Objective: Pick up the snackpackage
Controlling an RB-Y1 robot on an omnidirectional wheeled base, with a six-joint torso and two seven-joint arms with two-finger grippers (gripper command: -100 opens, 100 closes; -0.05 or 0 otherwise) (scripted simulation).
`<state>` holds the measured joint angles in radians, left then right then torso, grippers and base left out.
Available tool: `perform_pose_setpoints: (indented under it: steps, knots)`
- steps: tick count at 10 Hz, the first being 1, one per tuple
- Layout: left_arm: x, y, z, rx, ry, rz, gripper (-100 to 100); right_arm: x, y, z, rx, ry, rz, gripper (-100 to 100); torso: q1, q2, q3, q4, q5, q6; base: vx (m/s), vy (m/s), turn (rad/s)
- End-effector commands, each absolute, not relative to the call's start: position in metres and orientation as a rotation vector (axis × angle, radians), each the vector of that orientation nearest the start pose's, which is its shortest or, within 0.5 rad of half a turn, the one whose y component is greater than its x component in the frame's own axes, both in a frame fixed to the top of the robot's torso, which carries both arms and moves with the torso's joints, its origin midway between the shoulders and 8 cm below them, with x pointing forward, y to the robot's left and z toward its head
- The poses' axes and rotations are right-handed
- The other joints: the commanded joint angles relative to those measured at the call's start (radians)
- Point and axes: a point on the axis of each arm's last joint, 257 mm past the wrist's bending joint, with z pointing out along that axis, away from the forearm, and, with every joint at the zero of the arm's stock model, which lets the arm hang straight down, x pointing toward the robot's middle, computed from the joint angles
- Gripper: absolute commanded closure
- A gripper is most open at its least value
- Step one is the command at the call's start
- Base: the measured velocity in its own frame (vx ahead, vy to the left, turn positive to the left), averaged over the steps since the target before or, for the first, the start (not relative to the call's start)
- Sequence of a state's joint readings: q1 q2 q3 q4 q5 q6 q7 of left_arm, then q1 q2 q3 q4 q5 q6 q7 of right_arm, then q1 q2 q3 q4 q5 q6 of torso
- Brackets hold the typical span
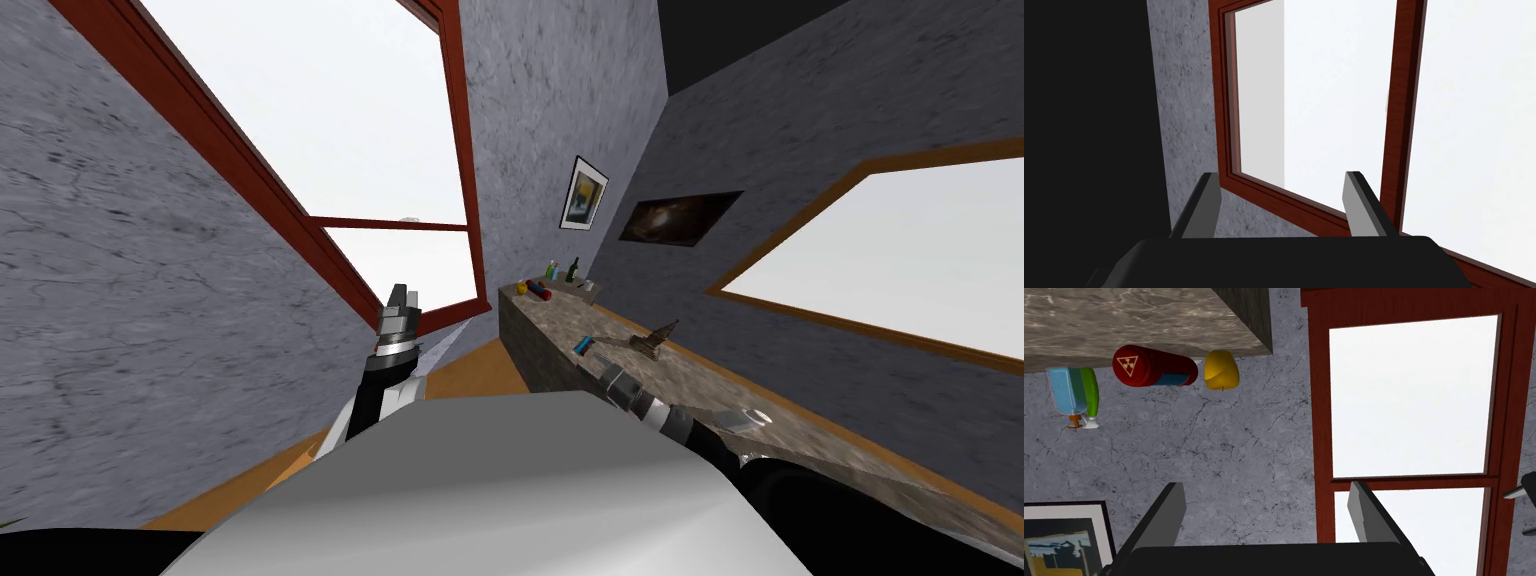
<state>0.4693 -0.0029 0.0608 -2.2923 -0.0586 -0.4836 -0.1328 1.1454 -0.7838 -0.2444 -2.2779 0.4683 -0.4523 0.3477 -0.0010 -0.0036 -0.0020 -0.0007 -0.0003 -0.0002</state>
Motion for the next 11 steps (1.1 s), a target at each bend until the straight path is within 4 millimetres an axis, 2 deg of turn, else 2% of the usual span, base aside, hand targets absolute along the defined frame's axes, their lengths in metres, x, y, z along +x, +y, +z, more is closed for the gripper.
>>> perform_pose_setpoints:
  steps: [1, 2, 3, 4, 5, 6, 7, 8, 9, 10, 11]
  knots:
    - [0.344, 0.289, 0.037, -0.548, 0.652, -1.095, 0, 0.231, -0.315, -0.199, -0.346, 1.86, 0.324, -100, 0.0, 0.0, 0.0, 0.0, 0.0, 0.0, 0.037, -0.014, 0.069]
    - [0.344, 0.289, 0.037, -0.548, 0.652, -1.095, 0, 0.219, -0.326, -0.213, -0.424, 1.917, 0.267, -100, 0.0, 0.0, 0.0, 0.0, 0.0, 0.001, 0.044, -0.007, 0.124]
    - [0.344, 0.289, 0.037, -0.548, 0.652, -1.095, 0, 0.217, -0.325, -0.214, -0.433, 1.926, 0.271, -100, 0.001, 0.0, 0.0, 0.0, 0.0, 0.0, 0.043, -0.008, 0.066]
    - [0.344, 0.289, 0.037, -0.548, 0.652, -1.095, 0, 0.207, -0.336, -0.226, -0.522, 1.975, 0.217, -100, 0.001, 0.0, 0.0, 0.0, 0.0, 0.001, 0.054, 0.006, 0.141]
    - [0.344, 0.289, 0.037, -0.548, 0.652, -1.095, 0, 0.202, -0.336, -0.229, -0.524, 1.989, 0.221, -100, 0.001, -0.001, -0.001, 0.0, 0.0, 0.0, 0.044, -0.001, 0.068]
    - [0.344, 0.289, 0.037, -0.548, 0.652, -1.095, 0, 0.19, -0.348, -0.24, -0.61, 2.036, 0.168, -100, 0.001, 0.0, 0.0, 0.0, 0.0, 0.001, 0.053, -0.008, 0.139]
    - [0.344, 0.289, 0.037, -0.548, 0.652, -1.095, 0, 0.187, -0.347, -0.243, -0.62, 2.047, 0.174, -100, 0.001, -0.001, -0.001, 0.0, 0.0, 0.0, 0.046, -0.017, 0.065]
    - [0.344, 0.289, 0.037, -0.548, 0.652, -1.095, 0, 0.172, -0.36, -0.254, -0.703, 2.095, 0.124, -100, 0.0, -0.001, 0.0, 0.0, 0.0, 0.001, 0.055, -0.007, 0.123]
    - [0.344, 0.289, 0.037, -0.548, 0.652, -1.095, 0, 0.171, -0.359, -0.255, -0.72, 2.1, 0.131, -100, 0.001, -0.001, -0.001, 0.0, 0.0, 0.0, 0.052, -0.003, 0.06]
    - [0.344, 0.289, 0.037, -0.548, 0.652, -1.095, 0, 0.157, -0.373, -0.266, -0.806, 2.142, 0.084, -100, 0.001, -0.001, -0.001, 0.0, 0.0, 0.001, 0.067, 0.006, 0.132]
    - [0.344, 0.289, 0.037, -0.548, 0.652, -1.095, 0, 0.155, -0.372, -0.267, -0.822, 2.148, 0.093, -100, 0.002, -0.002, -0.001, 0.0, 0.0, 0.0, 0.057, -0.004, 0.06]
